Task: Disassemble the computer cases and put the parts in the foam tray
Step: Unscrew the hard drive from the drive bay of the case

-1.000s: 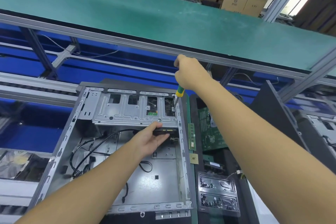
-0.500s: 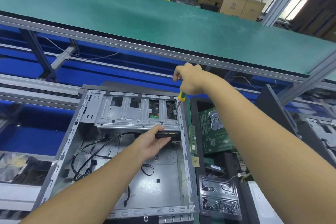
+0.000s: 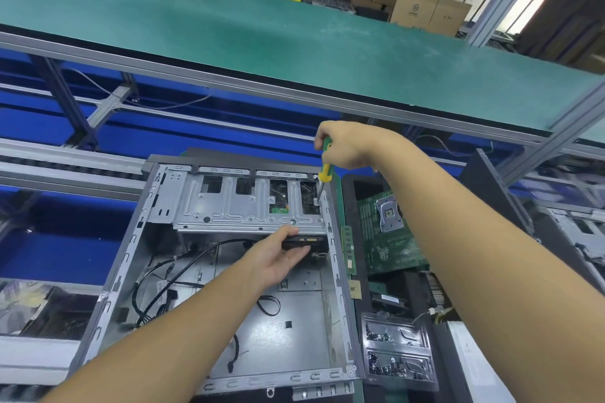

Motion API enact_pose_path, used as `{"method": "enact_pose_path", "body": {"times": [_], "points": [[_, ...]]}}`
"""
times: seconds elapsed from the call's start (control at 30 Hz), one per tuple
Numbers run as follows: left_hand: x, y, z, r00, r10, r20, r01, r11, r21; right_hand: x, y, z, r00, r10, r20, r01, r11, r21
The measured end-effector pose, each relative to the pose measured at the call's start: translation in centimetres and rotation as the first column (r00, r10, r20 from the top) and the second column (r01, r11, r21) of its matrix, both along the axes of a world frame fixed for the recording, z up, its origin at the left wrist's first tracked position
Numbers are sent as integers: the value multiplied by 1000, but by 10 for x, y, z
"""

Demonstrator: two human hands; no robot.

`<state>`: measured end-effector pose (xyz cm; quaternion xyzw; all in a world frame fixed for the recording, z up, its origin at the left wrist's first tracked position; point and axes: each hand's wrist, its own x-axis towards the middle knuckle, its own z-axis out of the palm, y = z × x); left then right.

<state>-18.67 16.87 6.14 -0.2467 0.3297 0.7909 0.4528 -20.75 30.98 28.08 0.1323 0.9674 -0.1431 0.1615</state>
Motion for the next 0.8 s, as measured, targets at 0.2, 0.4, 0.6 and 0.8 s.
{"method": "enact_pose_path", "body": {"times": [0.2,0.4,0.6,0.8], "points": [[1,-2,2,1000,5,-1,-5,1000,-2,0,-4,-9,997,49,-58,-21,909,416],[2,-3,4,1000,2,-3,-2,1000,6,-3,-6,6,999,-28,34,25,995,93],[3,-3,5,1000,11,-1,-11,1000,7,1,-11,-8,998,-21,-53,36,950,309],[2,-3,6,1000,0,3,0,1000,2,-2,-9,1,999,-30,44,24,991,131]]}}
